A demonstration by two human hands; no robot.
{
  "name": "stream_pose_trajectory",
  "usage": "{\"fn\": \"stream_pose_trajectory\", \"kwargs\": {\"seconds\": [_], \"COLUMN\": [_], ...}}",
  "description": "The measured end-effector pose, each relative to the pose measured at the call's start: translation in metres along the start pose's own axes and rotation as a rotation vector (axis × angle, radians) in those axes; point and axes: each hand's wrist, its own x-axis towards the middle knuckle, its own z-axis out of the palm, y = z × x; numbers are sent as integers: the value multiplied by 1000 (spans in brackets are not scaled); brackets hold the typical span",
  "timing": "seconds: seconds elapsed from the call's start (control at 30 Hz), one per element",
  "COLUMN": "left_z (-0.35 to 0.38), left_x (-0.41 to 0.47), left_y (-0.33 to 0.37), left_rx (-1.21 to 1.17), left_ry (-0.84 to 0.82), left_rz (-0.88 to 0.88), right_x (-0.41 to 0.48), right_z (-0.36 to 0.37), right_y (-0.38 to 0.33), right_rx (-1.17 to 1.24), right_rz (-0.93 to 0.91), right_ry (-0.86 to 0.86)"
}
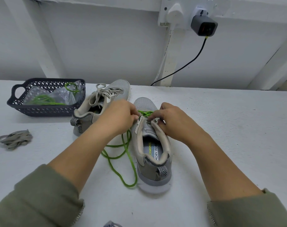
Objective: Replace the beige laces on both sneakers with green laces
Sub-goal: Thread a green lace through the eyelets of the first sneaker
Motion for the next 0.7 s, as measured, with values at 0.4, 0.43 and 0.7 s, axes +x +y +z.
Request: {"fn": "stream_pose_trajectory", "kwargs": {"seconds": [0.4, 0.43, 0.7], "left_z": [5, 4, 3], "left_x": [-4, -2, -13], "left_y": [-2, 0, -11], "left_rx": [100, 83, 390], "left_ry": [60, 52, -182], "left_rz": [20, 68, -98], "right_x": [-3, -3, -2], "right_z": [2, 3, 5], "right_y": [0, 0, 2], "right_rx": [12, 13, 29], "right_rz": [-1, -2, 13], "right_ry": [31, 33, 47]}}
